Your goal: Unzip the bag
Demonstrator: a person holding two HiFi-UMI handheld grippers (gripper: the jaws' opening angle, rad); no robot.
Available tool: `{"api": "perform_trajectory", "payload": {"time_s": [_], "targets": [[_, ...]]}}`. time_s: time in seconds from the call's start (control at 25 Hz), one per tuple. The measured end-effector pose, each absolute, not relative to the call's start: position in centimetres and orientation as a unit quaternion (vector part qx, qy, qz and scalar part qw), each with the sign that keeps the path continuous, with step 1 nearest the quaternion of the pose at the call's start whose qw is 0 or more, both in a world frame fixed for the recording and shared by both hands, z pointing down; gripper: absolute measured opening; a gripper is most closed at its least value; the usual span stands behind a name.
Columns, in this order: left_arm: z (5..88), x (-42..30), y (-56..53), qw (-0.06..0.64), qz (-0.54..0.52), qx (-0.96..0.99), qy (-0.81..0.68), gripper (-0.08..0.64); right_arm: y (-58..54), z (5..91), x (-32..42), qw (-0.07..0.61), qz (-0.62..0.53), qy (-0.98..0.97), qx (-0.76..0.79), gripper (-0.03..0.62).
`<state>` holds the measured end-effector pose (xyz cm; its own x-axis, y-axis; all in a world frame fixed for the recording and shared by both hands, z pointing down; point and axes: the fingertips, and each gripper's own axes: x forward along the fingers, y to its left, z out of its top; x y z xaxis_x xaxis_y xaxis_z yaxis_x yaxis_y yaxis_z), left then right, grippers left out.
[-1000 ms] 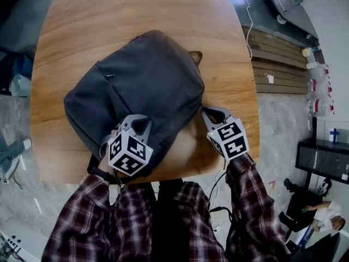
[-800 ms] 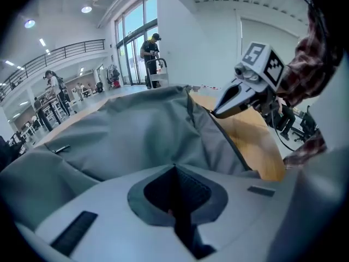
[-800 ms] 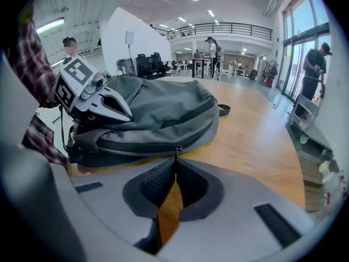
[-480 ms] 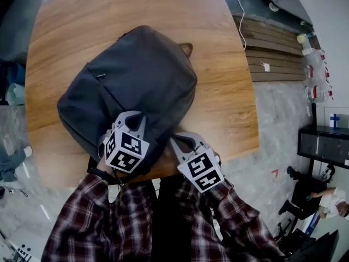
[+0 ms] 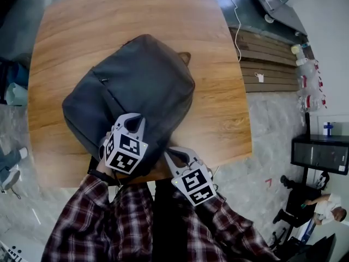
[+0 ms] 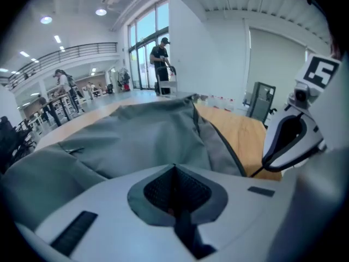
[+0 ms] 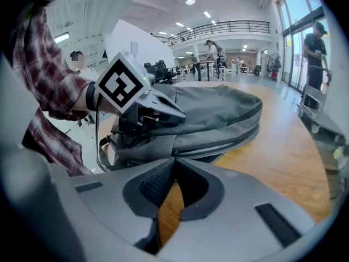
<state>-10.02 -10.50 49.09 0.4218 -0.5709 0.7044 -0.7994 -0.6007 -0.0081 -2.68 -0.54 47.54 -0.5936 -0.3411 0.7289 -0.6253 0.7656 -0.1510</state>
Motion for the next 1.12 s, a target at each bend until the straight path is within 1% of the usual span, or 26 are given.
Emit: {"api": "perform_trajectory", "payload": {"time_s": [0.2, 0.32, 0.48, 0.64, 0.72, 0.88, 1.12], "targets": [[42.0, -12.2, -9.2, 0.217, 0.205, 0.817, -0.493, 0.009, -2.3, 41.9, 0.2, 0.261, 0.245, -0.869, 0.342, 0.02], [36.9, -13.3, -7.9, 0.233, 0.113, 0.809, -0.528, 0.009, -4.4, 36.9, 0.3, 0.189, 0.237, -0.88, 0.366, 0.02], [30.1, -14.8, -6.7, 0.228, 0.018, 0.794, -0.564, 0.009, -6.8, 30.2, -2.4, 0.121, 0.195, -0.906, 0.355, 0.018], [25.9, -16.0, -5.9, 0.201, -0.013, 0.783, -0.589, 0.009, -7.5, 25.4, -5.9, 0.071, 0.159, -0.93, 0.323, 0.018], [24.2, -16.1, -5.6, 0.183, -0.017, 0.782, -0.596, 0.009, -7.4, 23.7, -6.9, 0.065, 0.133, -0.937, 0.316, 0.018], [21.8, -16.6, -5.4, 0.15, -0.021, 0.782, -0.605, 0.009, -7.2, 21.3, -8.6, 0.075, 0.072, -0.945, 0.31, 0.018], [20.7, -16.1, -5.4, 0.144, -0.031, 0.784, -0.603, 0.009, -7.4, 19.6, -9.0, 0.061, 0.063, -0.949, 0.303, 0.012]]}}
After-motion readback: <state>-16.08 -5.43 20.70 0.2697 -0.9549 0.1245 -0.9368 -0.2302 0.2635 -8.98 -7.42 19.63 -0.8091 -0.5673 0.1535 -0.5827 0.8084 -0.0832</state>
